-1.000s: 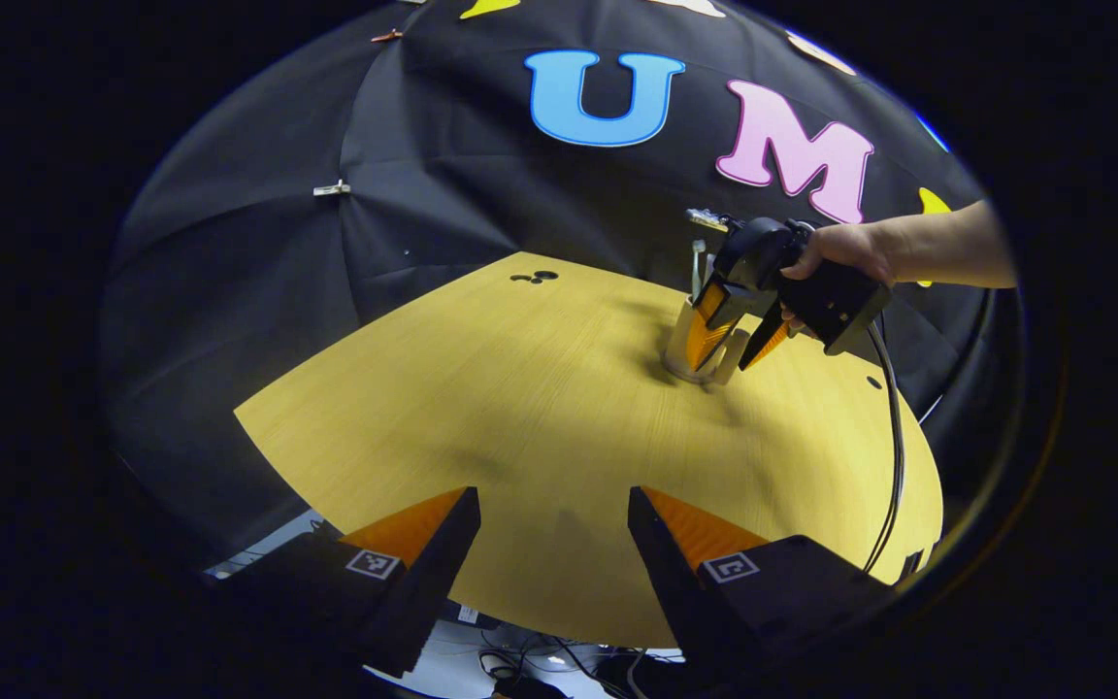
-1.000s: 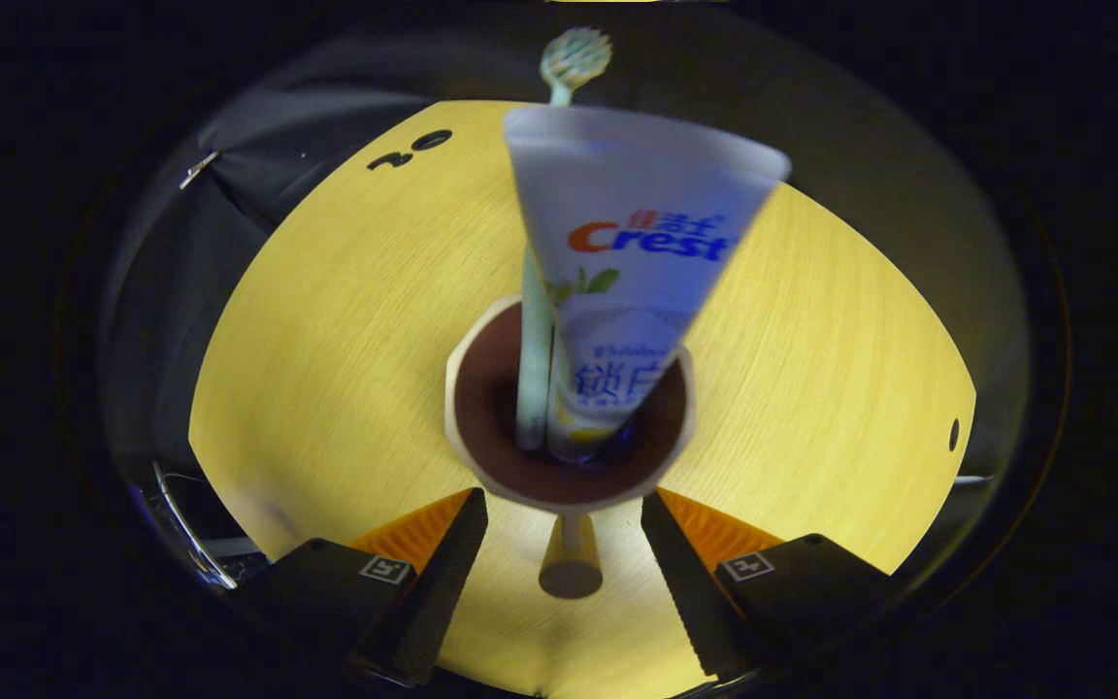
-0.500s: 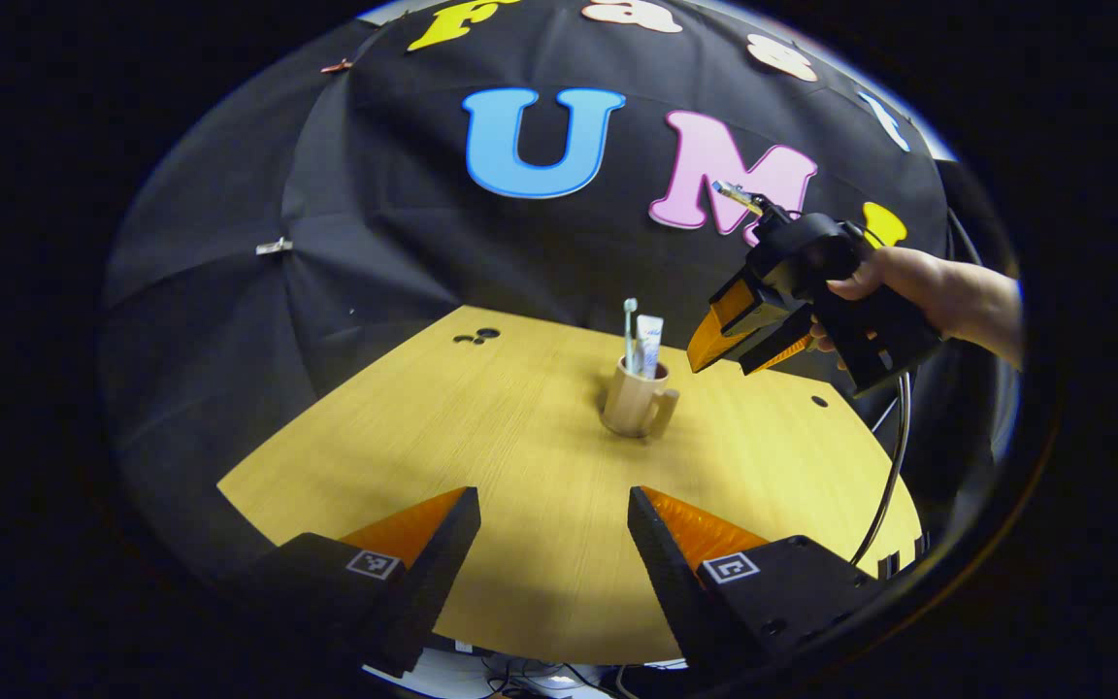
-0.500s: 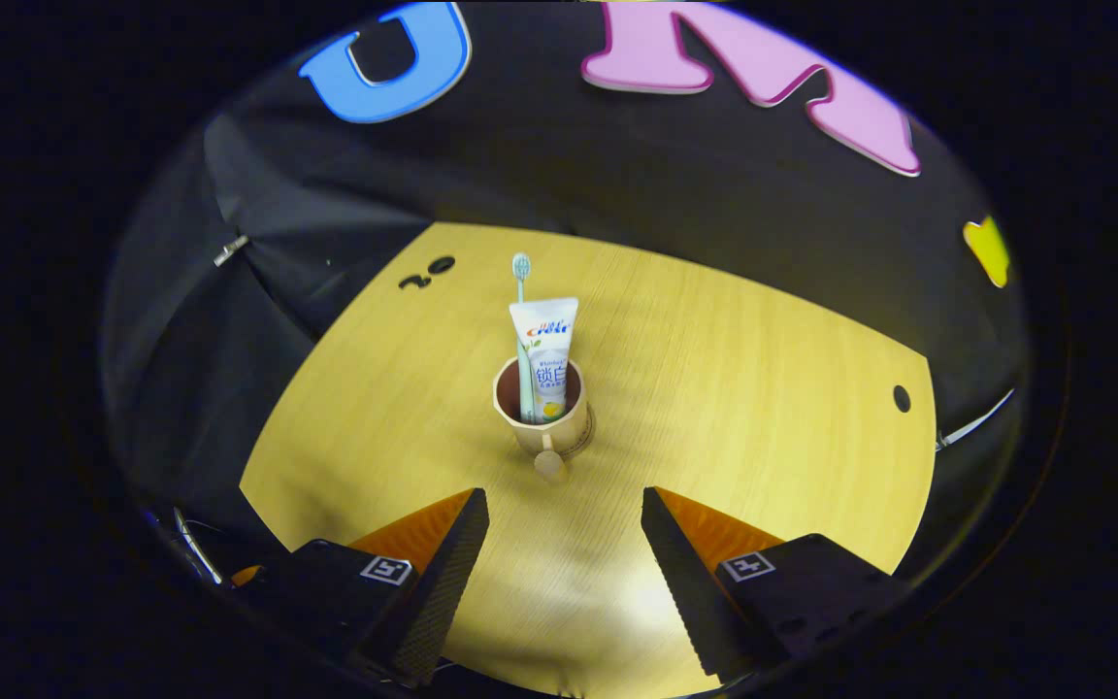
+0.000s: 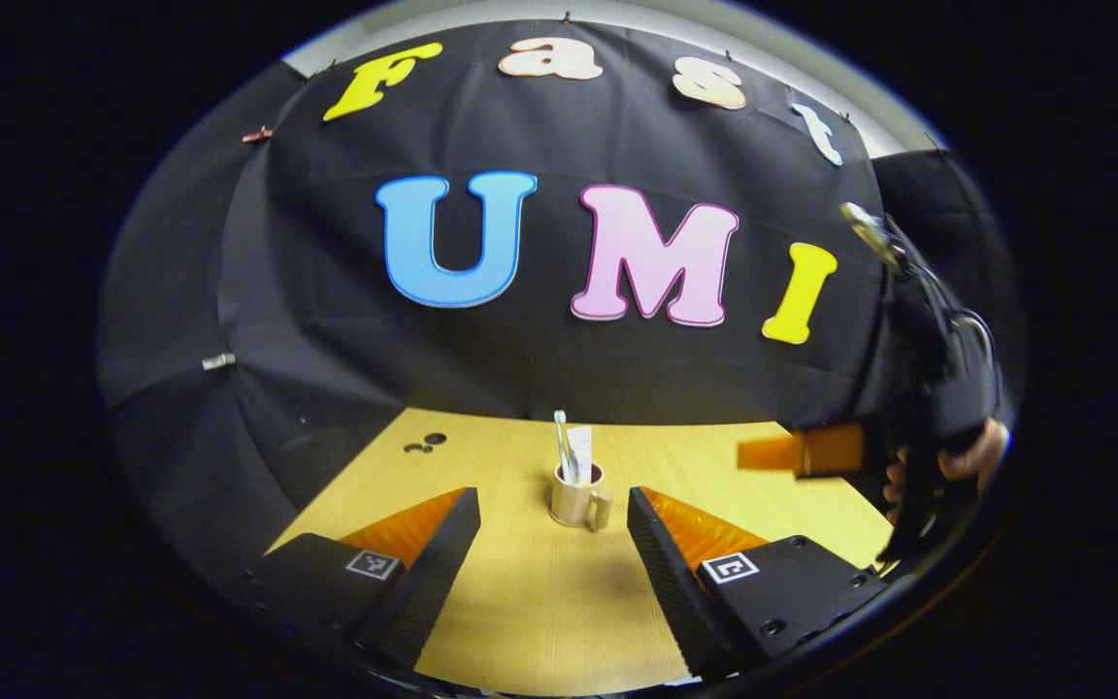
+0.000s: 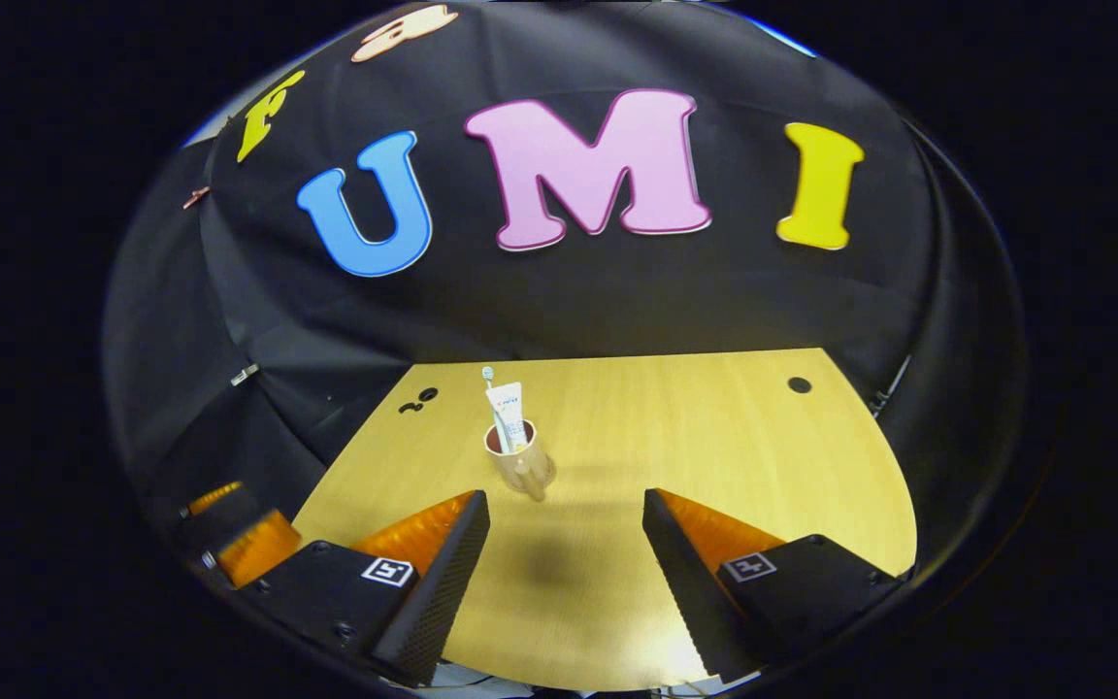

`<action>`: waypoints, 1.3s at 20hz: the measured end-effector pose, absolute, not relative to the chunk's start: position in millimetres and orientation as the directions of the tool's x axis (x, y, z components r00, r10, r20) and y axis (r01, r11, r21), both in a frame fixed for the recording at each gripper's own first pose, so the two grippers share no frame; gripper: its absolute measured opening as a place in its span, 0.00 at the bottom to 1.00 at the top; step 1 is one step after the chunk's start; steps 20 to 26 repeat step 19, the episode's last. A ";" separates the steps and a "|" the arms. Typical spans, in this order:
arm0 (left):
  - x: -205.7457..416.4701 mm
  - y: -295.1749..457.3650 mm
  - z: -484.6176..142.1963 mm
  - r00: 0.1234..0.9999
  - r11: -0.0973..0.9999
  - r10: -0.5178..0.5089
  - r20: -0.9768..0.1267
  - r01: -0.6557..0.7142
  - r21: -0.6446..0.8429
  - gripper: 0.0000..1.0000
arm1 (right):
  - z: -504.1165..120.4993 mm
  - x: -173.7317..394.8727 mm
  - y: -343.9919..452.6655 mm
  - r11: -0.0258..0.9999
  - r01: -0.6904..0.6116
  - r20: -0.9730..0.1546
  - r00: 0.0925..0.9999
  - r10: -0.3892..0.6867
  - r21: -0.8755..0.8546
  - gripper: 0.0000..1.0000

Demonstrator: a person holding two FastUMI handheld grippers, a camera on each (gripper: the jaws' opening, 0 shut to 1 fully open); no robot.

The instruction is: Put the toothbrush and toothpaste on the desktop into the cup, then pick up the cup and place it on the coaster on the desktop.

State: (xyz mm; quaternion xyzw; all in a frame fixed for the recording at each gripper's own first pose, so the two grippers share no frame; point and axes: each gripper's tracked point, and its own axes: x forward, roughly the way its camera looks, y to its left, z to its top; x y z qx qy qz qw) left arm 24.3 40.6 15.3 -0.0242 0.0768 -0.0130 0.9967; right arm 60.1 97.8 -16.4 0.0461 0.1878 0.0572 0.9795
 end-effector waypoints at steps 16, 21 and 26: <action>19.5 -29.3 22.3 0.991 0.994 -0.098 -0.091 0.094 -0.055 0.97 | -23.8 22.2 43.6 0.991 -0.048 -0.262 0.962 0.080 0.128 0.98; 24.9 -30.5 23.1 0.992 0.996 -0.076 -0.096 0.071 -0.053 0.97 | -26.6 27.2 35.6 0.989 -0.069 -0.277 0.955 0.103 0.131 0.98; 24.9 -30.5 23.1 0.992 0.996 -0.076 -0.096 0.071 -0.053 0.97 | -26.6 27.2 35.6 0.989 -0.069 -0.277 0.955 0.103 0.131 0.98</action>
